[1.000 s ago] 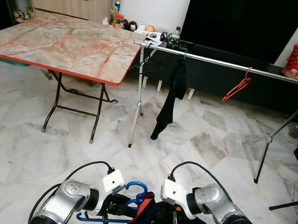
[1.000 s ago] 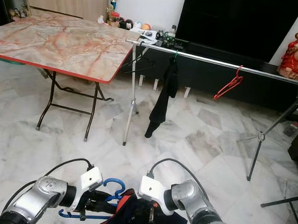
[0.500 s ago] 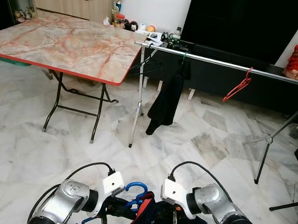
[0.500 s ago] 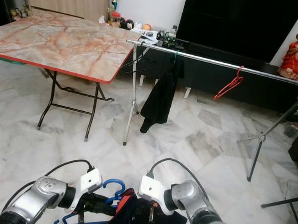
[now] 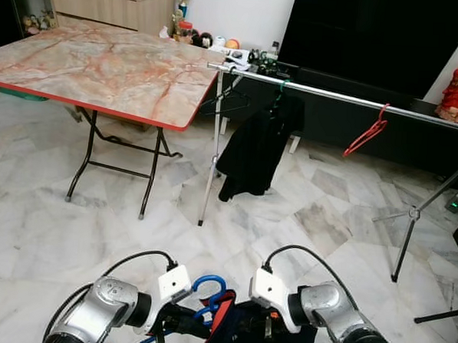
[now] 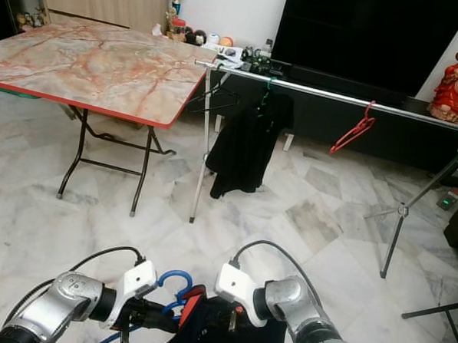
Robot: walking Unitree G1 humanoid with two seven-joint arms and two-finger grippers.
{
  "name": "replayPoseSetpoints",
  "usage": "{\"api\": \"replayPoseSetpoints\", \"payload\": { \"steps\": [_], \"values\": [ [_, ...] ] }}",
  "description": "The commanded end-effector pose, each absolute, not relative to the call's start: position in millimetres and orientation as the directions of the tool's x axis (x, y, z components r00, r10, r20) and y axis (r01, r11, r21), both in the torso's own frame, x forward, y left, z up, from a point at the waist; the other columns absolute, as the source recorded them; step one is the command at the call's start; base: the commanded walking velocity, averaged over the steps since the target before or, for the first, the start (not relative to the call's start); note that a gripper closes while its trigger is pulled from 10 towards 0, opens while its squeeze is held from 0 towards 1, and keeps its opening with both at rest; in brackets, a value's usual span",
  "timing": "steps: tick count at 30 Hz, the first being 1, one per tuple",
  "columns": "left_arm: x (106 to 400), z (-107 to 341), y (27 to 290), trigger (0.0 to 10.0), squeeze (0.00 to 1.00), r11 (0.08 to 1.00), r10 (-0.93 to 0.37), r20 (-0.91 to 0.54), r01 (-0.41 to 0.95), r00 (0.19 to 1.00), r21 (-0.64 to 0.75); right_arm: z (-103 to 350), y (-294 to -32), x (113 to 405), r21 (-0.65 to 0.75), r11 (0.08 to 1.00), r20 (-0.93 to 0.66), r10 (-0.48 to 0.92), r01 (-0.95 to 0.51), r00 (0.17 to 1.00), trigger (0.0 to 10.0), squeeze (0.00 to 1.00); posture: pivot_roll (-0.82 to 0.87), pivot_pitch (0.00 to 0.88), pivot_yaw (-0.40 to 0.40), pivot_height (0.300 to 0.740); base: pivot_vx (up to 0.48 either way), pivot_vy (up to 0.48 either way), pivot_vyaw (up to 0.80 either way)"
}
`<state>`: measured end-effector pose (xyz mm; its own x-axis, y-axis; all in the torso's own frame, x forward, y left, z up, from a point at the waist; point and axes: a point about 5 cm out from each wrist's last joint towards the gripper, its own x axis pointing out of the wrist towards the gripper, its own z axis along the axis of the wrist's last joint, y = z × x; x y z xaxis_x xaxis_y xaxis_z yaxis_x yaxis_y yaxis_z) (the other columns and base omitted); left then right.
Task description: Hang hanger
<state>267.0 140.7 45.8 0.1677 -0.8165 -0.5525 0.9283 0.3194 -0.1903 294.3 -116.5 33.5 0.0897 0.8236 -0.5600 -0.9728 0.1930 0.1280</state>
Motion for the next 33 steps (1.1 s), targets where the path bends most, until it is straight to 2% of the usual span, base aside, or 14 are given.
{"api": "replayPoseSetpoints", "payload": {
  "steps": [1,10,18,19,20,26,33],
  "values": [
    [259.8,35.0,138.5,0.0,0.00,0.340,-0.808,-0.569,0.909,0.152,-0.240,56.5,-109.5,311.0,0.086,0.239,-0.432,0.884,-0.967,0.180,10.0,0.00,0.19,0.000,-0.166,0.740,0.000,0.000,0.00],
    [259.7,34.7,137.7,0.0,0.00,0.342,-0.810,-0.567,0.908,0.153,-0.244,57.6,-109.8,309.6,0.151,0.248,-0.362,0.915,-0.957,0.180,10.0,0.00,0.19,0.000,-0.167,0.740,0.000,0.000,0.00],
    [259.7,34.5,138.4,0.0,0.00,0.347,-0.807,-0.570,0.906,0.156,-0.242,55.2,-109.6,307.4,0.175,0.241,-0.361,0.918,-0.955,0.166,10.0,0.00,0.19,0.000,-0.165,0.740,0.000,0.000,0.00],
    [259.8,34.5,138.6,0.0,0.00,0.347,-0.806,-0.571,0.906,0.157,-0.241,52.8,-109.7,305.3,0.188,0.235,-0.365,0.918,-0.954,0.155,8.2,0.00,0.19,0.000,-0.165,0.740,0.000,0.000,0.00],
    [259.8,34.4,138.8,0.0,0.00,0.348,-0.806,-0.571,0.906,0.157,-0.241,49.1,-110.0,301.8,0.205,0.220,-0.376,0.917,-0.954,0.131,0.0,0.00,0.20,0.000,-0.164,0.740,0.000,0.000,0.00],
    [259.8,34.3,138.6,0.0,0.00,0.347,-0.805,-0.572,0.906,0.156,-0.242,38.9,-114.5,293.8,0.220,0.208,-0.429,0.898,-0.953,0.097,0.0,0.00,0.20,0.000,-0.164,0.740,0.000,0.000,0.00],
    [259.8,33.9,138.4,0.0,0.00,0.349,-0.806,-0.571,0.905,0.156,-0.245,35.5,-118.1,291.8,0.220,0.220,-0.448,0.888,-0.950,0.102,0.0,0.00,0.19,0.000,-0.165,0.740,0.000,0.000,0.00]
  ]
}}
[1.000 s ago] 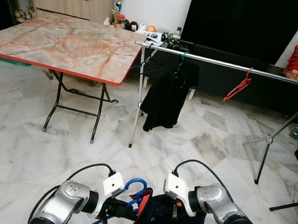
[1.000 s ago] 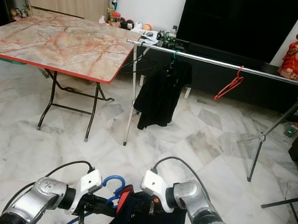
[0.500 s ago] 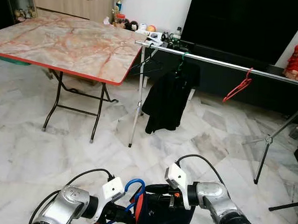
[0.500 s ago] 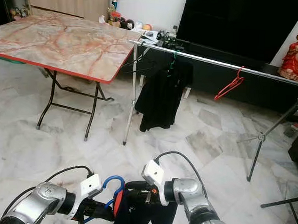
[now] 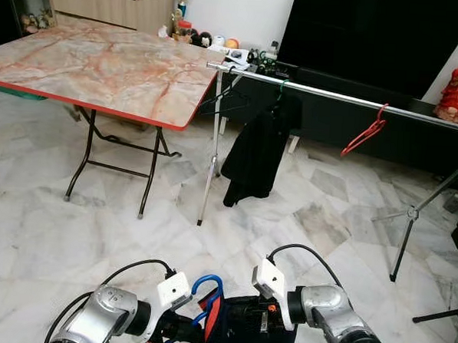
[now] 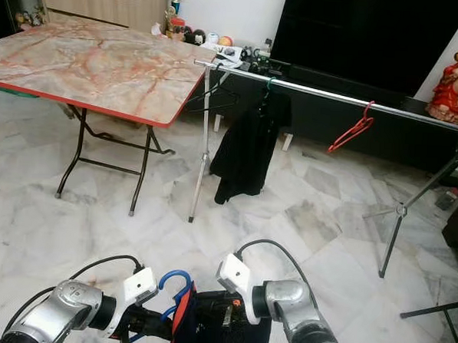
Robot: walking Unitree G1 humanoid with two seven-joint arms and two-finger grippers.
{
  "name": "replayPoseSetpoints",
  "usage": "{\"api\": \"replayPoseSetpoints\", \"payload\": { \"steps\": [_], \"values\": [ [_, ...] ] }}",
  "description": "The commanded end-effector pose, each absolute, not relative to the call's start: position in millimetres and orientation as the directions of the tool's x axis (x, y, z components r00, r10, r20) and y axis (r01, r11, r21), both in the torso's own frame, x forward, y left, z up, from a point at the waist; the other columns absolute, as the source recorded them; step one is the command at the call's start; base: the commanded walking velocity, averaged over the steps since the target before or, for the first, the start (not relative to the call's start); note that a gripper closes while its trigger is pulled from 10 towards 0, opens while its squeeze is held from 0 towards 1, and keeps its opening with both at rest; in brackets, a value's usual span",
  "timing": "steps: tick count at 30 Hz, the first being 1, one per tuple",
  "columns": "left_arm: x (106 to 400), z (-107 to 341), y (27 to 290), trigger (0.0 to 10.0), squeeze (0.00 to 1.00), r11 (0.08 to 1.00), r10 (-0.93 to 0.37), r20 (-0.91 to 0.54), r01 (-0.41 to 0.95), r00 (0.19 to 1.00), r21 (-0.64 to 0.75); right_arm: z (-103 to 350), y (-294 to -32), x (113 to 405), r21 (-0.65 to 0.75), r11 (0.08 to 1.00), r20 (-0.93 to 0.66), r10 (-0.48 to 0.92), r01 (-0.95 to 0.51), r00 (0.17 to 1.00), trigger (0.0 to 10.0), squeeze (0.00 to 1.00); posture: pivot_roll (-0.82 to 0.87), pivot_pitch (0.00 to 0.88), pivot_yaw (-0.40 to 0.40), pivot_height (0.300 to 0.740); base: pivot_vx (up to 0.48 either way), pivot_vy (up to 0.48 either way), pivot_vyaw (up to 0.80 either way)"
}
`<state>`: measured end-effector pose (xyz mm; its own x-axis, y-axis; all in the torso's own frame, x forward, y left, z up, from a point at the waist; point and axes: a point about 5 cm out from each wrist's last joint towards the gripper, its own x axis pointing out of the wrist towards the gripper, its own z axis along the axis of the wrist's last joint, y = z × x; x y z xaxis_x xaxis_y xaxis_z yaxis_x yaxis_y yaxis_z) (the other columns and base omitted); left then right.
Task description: Hang hanger
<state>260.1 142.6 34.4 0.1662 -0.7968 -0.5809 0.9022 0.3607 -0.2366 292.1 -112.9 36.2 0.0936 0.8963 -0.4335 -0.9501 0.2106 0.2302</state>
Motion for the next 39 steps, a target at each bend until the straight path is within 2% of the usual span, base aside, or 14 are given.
{"api": "replayPoseSetpoints", "payload": {
  "steps": [1,5,11,12,20,22,23,25,27,30,36,37,38,39],
  "values": [
    [259.8,33.9,138.5,0.0,0.00,0.349,-0.806,-0.571,0.904,0.156,-0.246,35.5,-118.3,292.0,0.218,0.223,-0.449,0.887,-0.950,0.105,0.0,0.00,0.19,0.000,-0.165,0.740,0.000,0.000,0.00],
    [259.9,33.2,140.0,0.0,0.00,0.358,-0.803,-0.572,0.901,0.165,-0.244,37.8,-119.6,295.8,0.203,0.270,-0.431,0.888,-0.941,0.161,0.0,0.00,0.19,0.000,-0.165,0.740,0.000,0.000,0.00],
    [258.4,27.4,150.3,0.0,0.00,0.415,-0.778,-0.590,0.881,0.214,-0.227,55.6,-126.9,312.2,0.198,0.403,-0.291,0.895,-0.894,0.339,0.0,0.00,0.19,0.000,-0.163,0.740,0.000,0.000,0.00],
    [258.4,27.4,150.3,0.0,0.00,0.415,-0.778,-0.590,0.881,0.214,-0.227,55.6,-126.9,312.2,0.198,0.403,-0.291,0.895,-0.894,0.339,0.0,0.00,0.19,0.000,-0.163,0.740,0.000,0.000,0.00],
    [256.2,16.9,171.8,0.0,0.00,0.509,-0.714,-0.641,0.838,0.282,-0.199,87.9,-153.3,336.1,0.228,0.608,-0.054,0.788,-0.761,0.614,0.0,0.00,0.17,0.000,-0.160,0.740,0.000,0.000,0.00],
    [258.6,14.8,177.3,0.0,0.00,0.553,-0.688,-0.646,0.815,0.331,-0.172,87.9,-158.7,336.1,0.213,0.645,-0.051,0.757,-0.734,0.651,0.0,0.00,0.17,0.000,-0.157,0.740,0.000,0.000,0.00],
    [262.7,12.4,183.9,0.0,0.00,0.614,-0.644,-0.653,0.779,0.399,-0.129,84.8,-164.7,334.8,0.191,0.690,-0.069,0.719,-0.698,0.692,0.0,0.00,0.16,0.000,-0.156,0.740,0.000,0.000,0.00],
    [264.2,11.4,186.5,0.0,0.00,0.636,-0.624,-0.657,0.763,0.423,-0.114,83.3,-166.9,334.2,0.185,0.705,-0.077,0.705,-0.685,0.705,0.0,0.00,0.16,0.000,-0.156,0.740,0.000,0.000,0.00],
    [269.3,11.6,199.1,0.0,0.00,0.727,-0.566,-0.625,0.683,0.537,-0.071,69.3,-180.4,326.3,0.157,0.764,-0.157,0.645,-0.626,0.748,0.0,0.00,0.16,0.000,-0.152,0.740,0.000,0.000,0.00],
    [270.6,12.6,210.6,0.0,0.00,0.783,-0.521,-0.603,0.619,0.604,-0.056,52.8,-192.8,317.6,0.087,0.820,-0.277,0.565,-0.565,0.777,0.0,0.00,0.16,0.000,-0.147,0.740,0.000,0.000,0.00],
    [266.4,1.9,237.5,0.0,0.00,0.866,-0.284,-0.651,0.480,0.704,0.142,52.1,-208.9,321.3,0.097,0.934,-0.259,0.356,-0.343,0.898,0.0,0.00,0.14,0.000,-0.133,0.740,0.000,0.000,0.00],
    [264.4,-2.5,245.9,4.9,0.00,0.893,-0.177,-0.649,0.397,0.740,0.210,52.9,-212.4,323.9,0.121,0.964,-0.246,0.261,-0.238,0.933,0.0,0.00,0.14,0.000,-0.129,0.740,0.000,0.000,0.00],
    [264.4,-2.5,245.9,4.9,0.00,0.893,-0.177,-0.649,0.397,0.740,0.210,52.9,-212.4,323.9,0.121,0.964,-0.246,0.261,-0.238,0.933,0.0,0.00,0.14,0.000,-0.129,0.740,0.000,0.000,0.00],
    [262.2,-5.4,249.2,8.6,0.00,0.904,-0.127,-0.647,0.356,0.752,0.236,54.4,-214.3,325.4,0.140,0.975,-0.224,0.201,-0.173,0.953,0.0,0.00,0.14,0.000,-0.127,0.740,0.000,0.000,0.00]
  ]
}}
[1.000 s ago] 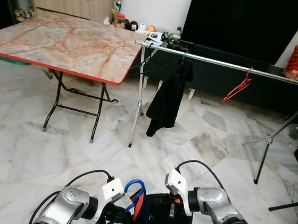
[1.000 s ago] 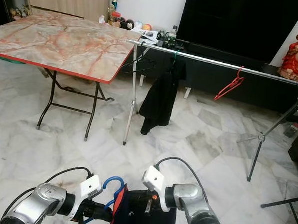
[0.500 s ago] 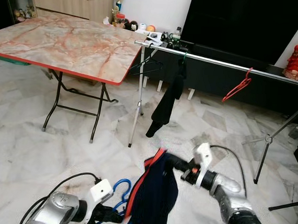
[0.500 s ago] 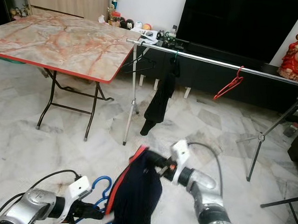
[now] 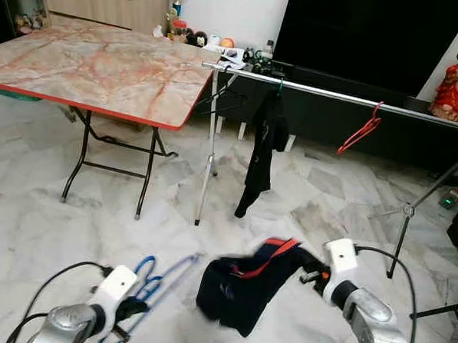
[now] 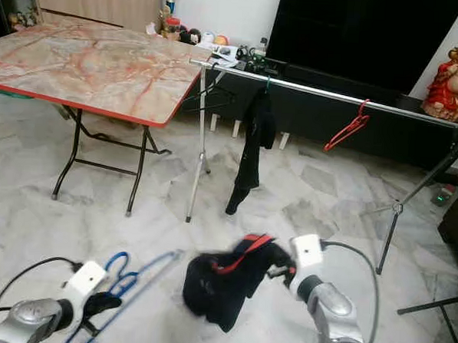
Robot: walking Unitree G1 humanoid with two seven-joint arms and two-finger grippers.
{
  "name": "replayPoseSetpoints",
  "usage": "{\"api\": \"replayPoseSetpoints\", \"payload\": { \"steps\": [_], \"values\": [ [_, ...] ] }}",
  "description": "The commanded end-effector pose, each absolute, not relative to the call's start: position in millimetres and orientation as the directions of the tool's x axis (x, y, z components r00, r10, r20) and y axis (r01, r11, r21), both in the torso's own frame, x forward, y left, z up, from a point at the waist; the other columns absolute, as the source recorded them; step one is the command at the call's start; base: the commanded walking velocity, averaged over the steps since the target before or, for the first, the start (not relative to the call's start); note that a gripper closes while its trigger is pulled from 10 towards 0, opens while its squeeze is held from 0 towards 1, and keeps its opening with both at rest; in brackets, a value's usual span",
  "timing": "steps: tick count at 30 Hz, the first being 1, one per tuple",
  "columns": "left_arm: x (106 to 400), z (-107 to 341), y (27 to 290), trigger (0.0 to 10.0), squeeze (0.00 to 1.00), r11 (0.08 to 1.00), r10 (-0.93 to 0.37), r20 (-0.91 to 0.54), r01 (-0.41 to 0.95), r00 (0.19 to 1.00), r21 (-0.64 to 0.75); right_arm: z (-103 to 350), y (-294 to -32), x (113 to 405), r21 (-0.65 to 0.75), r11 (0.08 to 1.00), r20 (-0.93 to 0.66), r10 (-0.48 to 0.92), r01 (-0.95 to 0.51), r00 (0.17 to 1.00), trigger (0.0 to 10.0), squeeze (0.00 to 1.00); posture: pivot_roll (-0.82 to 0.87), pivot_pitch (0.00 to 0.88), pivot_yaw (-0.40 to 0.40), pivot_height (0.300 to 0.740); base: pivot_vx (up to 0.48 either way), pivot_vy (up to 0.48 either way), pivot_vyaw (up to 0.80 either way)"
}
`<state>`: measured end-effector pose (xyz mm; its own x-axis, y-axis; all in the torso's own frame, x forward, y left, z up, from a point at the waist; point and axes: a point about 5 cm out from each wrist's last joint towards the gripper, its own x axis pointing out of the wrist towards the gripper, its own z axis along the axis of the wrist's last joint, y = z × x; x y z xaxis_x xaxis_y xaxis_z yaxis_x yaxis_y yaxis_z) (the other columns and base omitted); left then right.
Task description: Hang hanger
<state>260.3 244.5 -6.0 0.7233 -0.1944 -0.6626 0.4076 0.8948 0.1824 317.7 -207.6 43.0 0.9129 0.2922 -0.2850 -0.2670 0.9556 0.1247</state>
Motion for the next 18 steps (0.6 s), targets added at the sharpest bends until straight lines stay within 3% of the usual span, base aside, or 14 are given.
{"api": "replayPoseSetpoints", "payload": {
  "steps": [1,2,6,15,17,18],
  "values": [
    [259.5,-8.6,251.7,10.0,0.00,0.911,-0.088,-0.646,0.323,0.758,0.256,55.6,-216.5,326.5,0.169,0.980,-0.206,0.135,-0.101,0.969,0.0,0.00,0.14,0.000,-0.123,0.740,0.000,0.000,0.00],
    [252.6,-15.4,253.8,10.0,0.00,0.921,-0.043,-0.655,0.285,0.754,0.267,56.7,-219.3,327.4,0.257,0.966,-0.179,0.038,0.010,0.983,0.0,0.00,0.13,0.000,-0.123,0.740,0.000,0.000,0.00],
    [236.8,-29.3,254.8,10.0,0.00,0.938,0.012,-0.684,0.229,0.729,0.261,61.6,-222.6,326.9,0.313,0.941,-0.121,-0.092,0.126,0.988,0.0,0.00,0.13,0.000,-0.118,0.740,0.000,0.000,0.00],
    [200.8,-56.6,248.3,10.0,0.00,0.974,0.064,-0.724,0.114,0.687,0.194,63.9,-214.9,318.4,0.328,0.914,-0.056,-0.236,0.241,0.970,0.0,0.00,0.12,0.000,-0.098,0.740,0.000,0.000,0.00],
    [196.1,-60.1,245.7,10.0,0.00,0.984,0.066,-0.729,0.079,0.681,0.162,59.7,-210.6,315.9,0.319,0.917,-0.070,-0.228,0.239,0.971,2.7,0.00,0.12,0.000,-0.097,0.740,0.000,0.000,0.00],
    [191.1,-63.6,244.5,10.0,0.00,0.988,0.077,-0.738,0.046,0.671,0.145,57.3,-206.8,313.4,0.312,0.921,-0.071,-0.223,0.234,0.972,10.0,0.00,0.12,0.000,-0.093,0.740,0.000,0.000,0.00]
  ]
}}
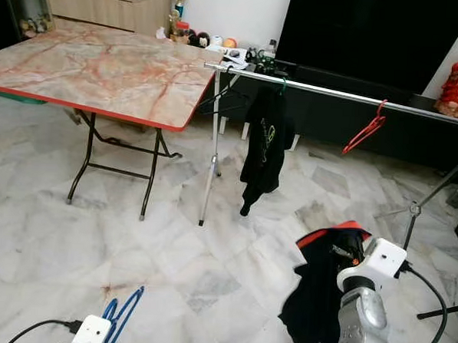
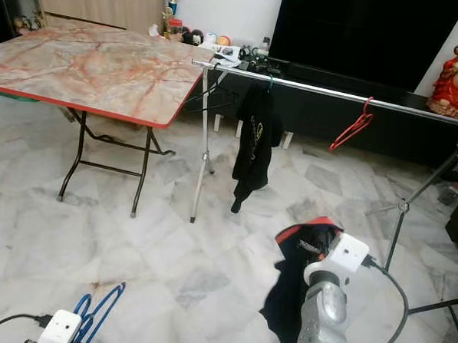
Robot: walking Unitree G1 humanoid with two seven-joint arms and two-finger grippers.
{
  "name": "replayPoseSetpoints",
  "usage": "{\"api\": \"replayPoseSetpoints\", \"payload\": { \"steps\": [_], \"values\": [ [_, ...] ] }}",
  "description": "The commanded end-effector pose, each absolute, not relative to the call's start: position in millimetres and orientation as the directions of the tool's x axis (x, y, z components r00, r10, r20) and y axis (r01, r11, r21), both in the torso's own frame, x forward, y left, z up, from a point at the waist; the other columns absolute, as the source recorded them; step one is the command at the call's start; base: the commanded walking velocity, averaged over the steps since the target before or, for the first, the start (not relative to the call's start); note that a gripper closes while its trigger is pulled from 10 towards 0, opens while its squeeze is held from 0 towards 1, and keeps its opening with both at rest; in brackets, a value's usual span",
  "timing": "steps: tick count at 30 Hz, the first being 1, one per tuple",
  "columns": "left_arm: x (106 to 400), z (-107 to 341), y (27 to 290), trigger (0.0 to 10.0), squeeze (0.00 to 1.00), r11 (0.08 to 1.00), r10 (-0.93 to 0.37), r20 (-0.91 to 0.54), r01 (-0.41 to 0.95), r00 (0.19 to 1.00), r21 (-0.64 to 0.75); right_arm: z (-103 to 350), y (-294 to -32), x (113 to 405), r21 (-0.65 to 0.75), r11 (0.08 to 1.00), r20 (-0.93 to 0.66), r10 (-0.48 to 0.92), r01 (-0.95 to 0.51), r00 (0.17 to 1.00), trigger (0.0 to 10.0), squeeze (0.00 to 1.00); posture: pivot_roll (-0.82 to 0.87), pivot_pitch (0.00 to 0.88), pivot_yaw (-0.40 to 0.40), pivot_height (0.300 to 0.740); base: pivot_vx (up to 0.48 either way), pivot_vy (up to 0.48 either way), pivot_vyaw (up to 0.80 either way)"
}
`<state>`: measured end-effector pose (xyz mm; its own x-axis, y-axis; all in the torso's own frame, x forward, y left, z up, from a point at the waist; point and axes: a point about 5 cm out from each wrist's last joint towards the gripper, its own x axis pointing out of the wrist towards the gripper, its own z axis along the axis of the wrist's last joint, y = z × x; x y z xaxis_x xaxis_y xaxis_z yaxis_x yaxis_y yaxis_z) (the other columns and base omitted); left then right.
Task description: Hang hanger
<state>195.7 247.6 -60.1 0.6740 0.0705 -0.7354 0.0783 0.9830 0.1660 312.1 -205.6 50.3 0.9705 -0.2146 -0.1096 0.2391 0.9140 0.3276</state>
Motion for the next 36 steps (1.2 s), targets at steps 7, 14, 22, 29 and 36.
{"api": "replayPoseSetpoints", "payload": {
  "steps": [7,14,22,29,36],
  "values": [
    [176.1,-72.4,244.9,10.0,0.00,0.988,0.136,-0.764,-0.034,0.631,0.148,59.5,-200.0,305.8,0.288,0.929,-0.030,-0.232,0.231,0.972,10.0,0.00,0.12,0.000,-0.084,0.740,0.000,0.000,0.00],
    [162.3,-82.5,233.7,10.0,0.00,0.992,0.112,-0.804,-0.023,0.584,0.121,60.1,-196.5,302.8,0.285,0.931,-0.025,-0.231,0.229,0.973,10.0,0.00,0.12,0.000,-0.078,0.740,0.000,0.274,0.00],
    [154.8,-87.3,227.6,10.0,0.00,0.996,0.070,-0.827,0.009,0.558,0.091,62.9,-193.3,303.6,0.275,0.936,-0.018,-0.225,0.221,0.974,10.0,0.00,0.12,0.000,-0.074,0.740,0.000,0.480,0.00],
    [151.0,-88.7,228.3,10.0,0.00,0.996,0.076,-0.832,0.003,0.550,0.092,63.5,-189.6,304.0,0.266,0.940,-0.017,-0.215,0.211,0.977,10.0,0.00,0.11,0.000,-0.069,0.740,0.000,0.480,0.00],
    [150.4,-88.9,229.4,10.0,0.00,0.996,0.077,-0.835,-0.002,0.544,0.090,63.5,-190.8,304.4,0.262,0.940,-0.019,-0.222,0.219,0.975,10.0,0.00,0.11,0.000,-0.063,0.740,0.000,0.480,0.00]
  ]
}}
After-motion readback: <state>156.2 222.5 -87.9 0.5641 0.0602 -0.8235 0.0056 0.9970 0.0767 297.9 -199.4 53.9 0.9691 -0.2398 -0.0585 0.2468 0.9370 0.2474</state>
